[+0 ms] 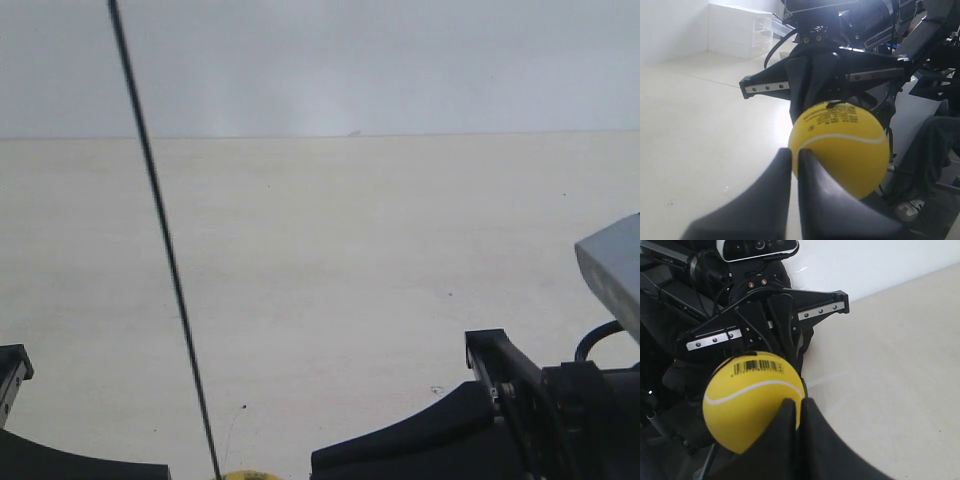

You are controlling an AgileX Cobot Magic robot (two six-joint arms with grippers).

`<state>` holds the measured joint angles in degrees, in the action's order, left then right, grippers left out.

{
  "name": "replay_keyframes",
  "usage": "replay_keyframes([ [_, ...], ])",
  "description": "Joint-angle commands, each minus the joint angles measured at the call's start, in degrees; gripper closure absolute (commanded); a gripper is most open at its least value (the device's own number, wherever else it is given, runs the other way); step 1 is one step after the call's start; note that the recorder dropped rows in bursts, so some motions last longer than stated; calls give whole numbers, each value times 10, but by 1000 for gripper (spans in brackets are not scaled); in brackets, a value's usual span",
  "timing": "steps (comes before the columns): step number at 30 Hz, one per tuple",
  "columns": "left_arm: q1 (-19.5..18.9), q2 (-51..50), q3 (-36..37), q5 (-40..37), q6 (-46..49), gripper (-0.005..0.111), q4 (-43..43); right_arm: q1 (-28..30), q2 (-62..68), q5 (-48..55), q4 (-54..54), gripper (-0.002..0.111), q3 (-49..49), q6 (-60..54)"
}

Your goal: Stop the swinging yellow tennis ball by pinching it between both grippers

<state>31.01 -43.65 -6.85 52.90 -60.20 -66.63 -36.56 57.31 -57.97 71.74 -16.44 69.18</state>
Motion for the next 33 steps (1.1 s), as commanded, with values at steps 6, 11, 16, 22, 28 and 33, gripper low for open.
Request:
replay_keyframes([
  [6,2,2,2,-7,1,102,-3,-1,-1,-7,6,108,-3,1],
  [11,2,2,2,-7,0,102,-4,-1,-1,-6,6,108,-3,1],
  [16,2,2,2,-8,-2,102,-4,-1,-1,-6,6,108,-3,1],
  [22,2,2,2,-8,-2,102,-14,-1,-1,-5,15,108,-3,3],
  [28,2,2,2,-8,-11,102,-29,-1,-1,9,31,108,-3,4],
  [33,2,2,2,-29,-28,102,-54,-1,-1,63,42,108,-3,8],
])
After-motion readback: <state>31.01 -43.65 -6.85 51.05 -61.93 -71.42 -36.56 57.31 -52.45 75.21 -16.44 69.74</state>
